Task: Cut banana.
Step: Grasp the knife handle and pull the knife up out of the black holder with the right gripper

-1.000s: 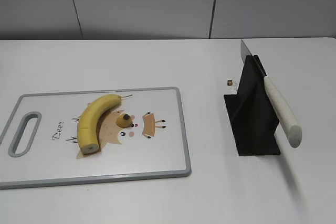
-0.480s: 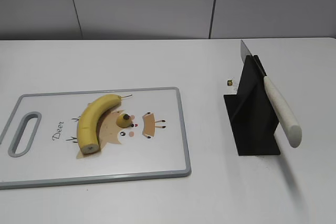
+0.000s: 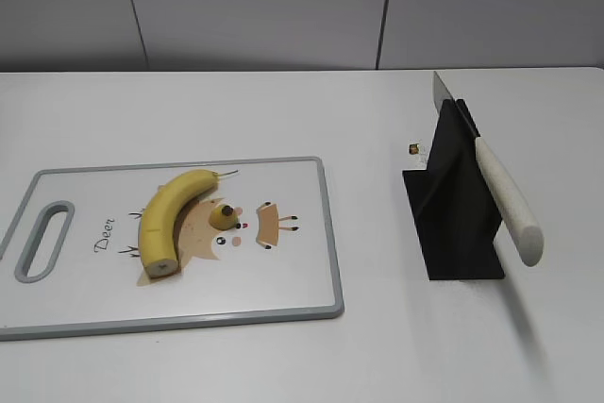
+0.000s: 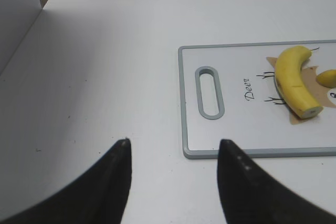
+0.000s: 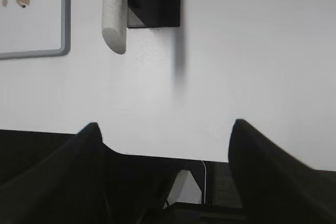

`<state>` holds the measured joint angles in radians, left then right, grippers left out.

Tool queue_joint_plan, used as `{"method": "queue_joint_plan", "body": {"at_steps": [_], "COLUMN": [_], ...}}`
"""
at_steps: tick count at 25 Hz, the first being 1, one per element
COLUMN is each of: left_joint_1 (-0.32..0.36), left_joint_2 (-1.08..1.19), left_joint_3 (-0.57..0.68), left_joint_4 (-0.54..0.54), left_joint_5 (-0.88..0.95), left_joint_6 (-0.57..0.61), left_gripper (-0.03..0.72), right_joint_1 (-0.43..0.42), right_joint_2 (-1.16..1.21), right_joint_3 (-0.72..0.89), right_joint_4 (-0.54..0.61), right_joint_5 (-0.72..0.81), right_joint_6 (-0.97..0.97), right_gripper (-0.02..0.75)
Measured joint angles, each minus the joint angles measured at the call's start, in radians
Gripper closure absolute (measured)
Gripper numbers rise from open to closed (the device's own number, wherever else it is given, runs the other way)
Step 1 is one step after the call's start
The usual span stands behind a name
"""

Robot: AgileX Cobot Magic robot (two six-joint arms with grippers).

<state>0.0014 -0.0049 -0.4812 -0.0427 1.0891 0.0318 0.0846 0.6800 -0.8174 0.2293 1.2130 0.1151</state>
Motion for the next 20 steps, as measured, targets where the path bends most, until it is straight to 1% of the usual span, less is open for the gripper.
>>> {"method": "queue_joint_plan", "body": {"at_steps": [3, 7, 9, 12, 16, 18, 20], "left_joint_1": [0.0, 0.0, 0.0, 0.0, 0.0, 0.0, 0.0], "left_joint_2": [0.0, 0.0, 0.0, 0.0, 0.0, 0.0, 0.0], "left_joint_3": [0.0, 0.0, 0.0, 0.0, 0.0, 0.0, 0.0], "left_joint_4": [0.0, 0.0, 0.001, 0.001, 0.001, 0.002, 0.002], "left_joint_5": [0.0, 0.0, 0.0, 0.0, 0.0, 0.0, 0.0], "left_joint_6": [0.0, 0.0, 0.0, 0.0, 0.0, 0.0, 0.0], "left_gripper": [0.172, 0.174, 0.174, 0.174, 0.174, 0.174, 0.178], "right_joint_1": [0.094, 0.193, 0.213, 0.215, 0.215, 0.229, 0.261], "right_joint_2": [0.087, 0.204, 0.272, 0.381, 0.525, 0.582, 0.629], "right_joint_3": [-0.041, -0.114, -0.158, -0.22, -0.301, -0.331, -0.35], "right_joint_4": [-0.045, -0.089, -0.09, -0.089, -0.041, -0.034, -0.035], "right_joint_5": [0.0, 0.002, 0.002, 0.003, 0.002, 0.002, 0.001], "right_joint_6": [0.043, 0.069, 0.077, 0.087, 0.063, 0.056, 0.053], "right_gripper": [0.176, 0.176, 0.176, 0.183, 0.242, 0.262, 0.271]}}
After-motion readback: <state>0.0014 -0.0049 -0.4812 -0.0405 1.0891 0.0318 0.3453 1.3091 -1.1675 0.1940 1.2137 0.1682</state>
